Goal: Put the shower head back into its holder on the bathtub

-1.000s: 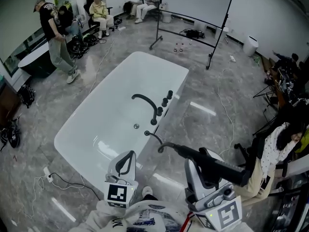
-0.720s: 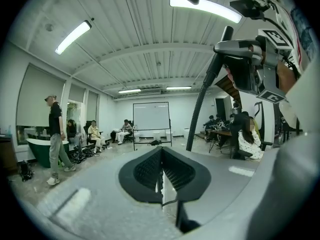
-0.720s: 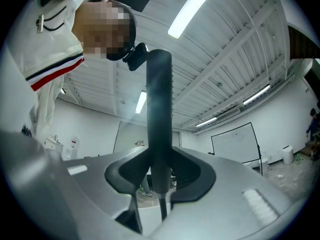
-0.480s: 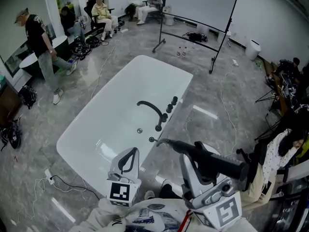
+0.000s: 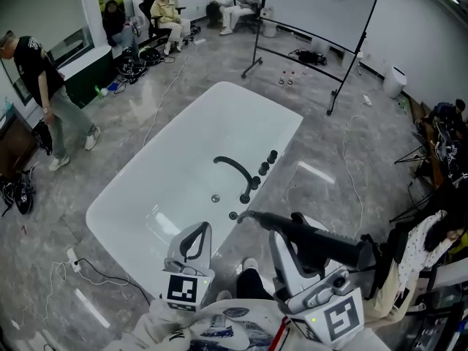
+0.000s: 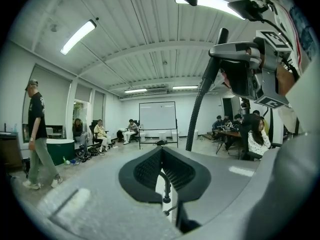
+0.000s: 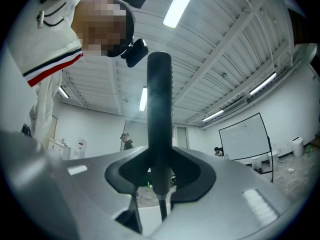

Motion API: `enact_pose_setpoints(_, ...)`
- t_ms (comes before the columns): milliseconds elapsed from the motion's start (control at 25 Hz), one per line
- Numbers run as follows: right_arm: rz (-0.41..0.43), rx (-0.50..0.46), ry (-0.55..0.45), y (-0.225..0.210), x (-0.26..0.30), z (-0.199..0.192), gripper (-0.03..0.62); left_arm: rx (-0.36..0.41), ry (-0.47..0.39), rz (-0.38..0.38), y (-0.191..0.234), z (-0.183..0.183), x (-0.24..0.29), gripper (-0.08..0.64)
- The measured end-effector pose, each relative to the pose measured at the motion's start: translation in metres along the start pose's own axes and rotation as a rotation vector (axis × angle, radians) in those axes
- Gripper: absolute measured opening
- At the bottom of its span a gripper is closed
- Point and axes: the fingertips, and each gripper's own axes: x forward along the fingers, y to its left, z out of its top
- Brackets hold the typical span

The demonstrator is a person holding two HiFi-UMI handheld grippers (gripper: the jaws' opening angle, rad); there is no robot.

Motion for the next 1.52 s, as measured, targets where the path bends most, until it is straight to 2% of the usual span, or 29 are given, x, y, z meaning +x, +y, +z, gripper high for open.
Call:
enact_pose_setpoints(160,0.011,0.005,0.023,-0.011,0.010,-0.016,0.138,-0.006,0.007,0.015,0.001,-0.002,0.011,-0.008)
enact_pose_setpoints(520,0.005,0.001,0.147,-0.043,0.035,-0.095,0.138,0.009,0.030,0.021,0.001,0.003,0.047,-0.008)
enact_pose_setpoints(720,0.012,0.010,0.196,-0.057,0.047,-0.125,0.138,0.014,0.034,0.037,0.007,0.002,0.063,-0.008)
enact_pose_setpoints(960,0.021,0.029,0.233,-0.065,0.052,-0.145,0.138,0.025,0.047,0.043,0.007,-0.003,0.072,-0.008)
enact_pose_setpoints(1160,0.035,0.051,0.256,-0.076,0.059,-0.161,0.138,0.005,0.075,0.057,0.008,-0.004,0.084,-0.008)
enact_pose_setpoints(1520,0.089,0.082,0.288,-0.098,0.073,-0.184,0.138,0.010,0.109,0.125,0.014,-0.013,0.106,-0.008)
